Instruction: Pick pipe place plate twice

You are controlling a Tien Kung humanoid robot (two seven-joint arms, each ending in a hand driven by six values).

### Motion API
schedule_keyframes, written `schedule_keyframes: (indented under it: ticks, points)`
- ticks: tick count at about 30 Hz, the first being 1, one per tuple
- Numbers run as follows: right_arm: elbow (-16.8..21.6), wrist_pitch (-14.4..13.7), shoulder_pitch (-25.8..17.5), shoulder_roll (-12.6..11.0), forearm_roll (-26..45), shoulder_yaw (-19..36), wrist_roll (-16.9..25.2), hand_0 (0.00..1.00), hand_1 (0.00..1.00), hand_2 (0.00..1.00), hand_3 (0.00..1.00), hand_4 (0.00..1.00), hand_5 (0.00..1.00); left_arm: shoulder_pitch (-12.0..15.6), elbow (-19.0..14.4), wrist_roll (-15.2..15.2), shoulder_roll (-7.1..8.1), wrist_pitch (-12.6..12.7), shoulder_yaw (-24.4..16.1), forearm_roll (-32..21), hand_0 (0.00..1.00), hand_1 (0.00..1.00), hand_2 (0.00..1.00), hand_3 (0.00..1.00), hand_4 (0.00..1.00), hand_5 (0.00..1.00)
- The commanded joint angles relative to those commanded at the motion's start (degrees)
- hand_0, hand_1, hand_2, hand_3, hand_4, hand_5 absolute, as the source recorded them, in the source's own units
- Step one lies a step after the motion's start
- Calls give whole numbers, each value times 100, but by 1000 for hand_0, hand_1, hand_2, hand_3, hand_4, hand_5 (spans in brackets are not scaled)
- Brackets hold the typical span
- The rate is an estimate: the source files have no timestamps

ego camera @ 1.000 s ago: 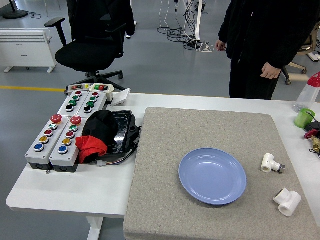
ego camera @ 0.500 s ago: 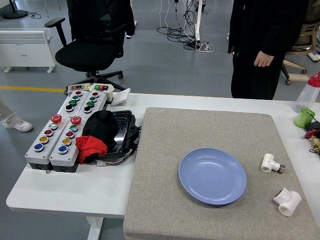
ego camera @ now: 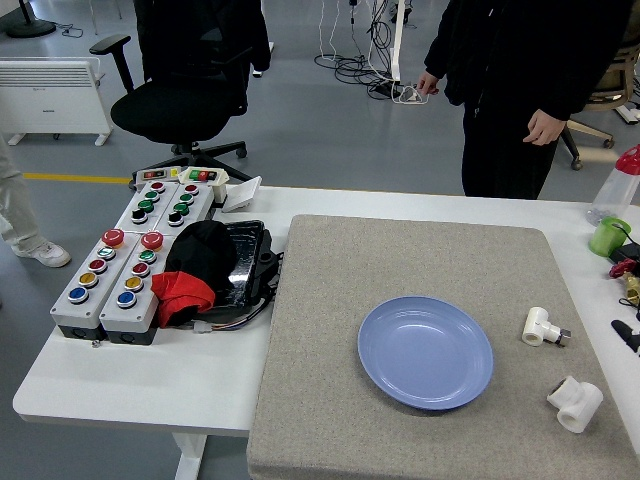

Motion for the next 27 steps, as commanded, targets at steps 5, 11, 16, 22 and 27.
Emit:
schedule_keyframes:
  ticks: [5, 11, 16, 22, 27]
  points:
    - [-62, 131, 2, -91, -1192, -486, -270, 998, 974, 998, 998, 940, 463, -10, -9, 15, 6, -7, 28, -33, 652, 625, 636, 576, 404, 998]
    - [-193, 124, 41, -145, -2644, -712, -357, 998, 975, 998, 998, 937, 466, -15, -7, 14, 10, 3, 51, -77, 652, 625, 637, 576, 404, 998]
    - [-352, 182, 115, -168, -3436, -902, -430, 998, 955, 998, 991, 933, 468, -9, -7, 17, 2, 1, 43, -67, 652, 625, 637, 576, 405, 998]
    - [-725, -81, 263, -85, -3509, -1151, -444, 801, 794, 836, 840, 894, 430, 21, -11, 26, -6, -9, 42, -60, 652, 625, 637, 577, 405, 998]
    - [-855, -433, 266, -60, -3449, -1273, -205, 538, 621, 637, 736, 748, 251, 60, -16, 35, -4, 4, 60, -101, 653, 625, 636, 577, 407, 998]
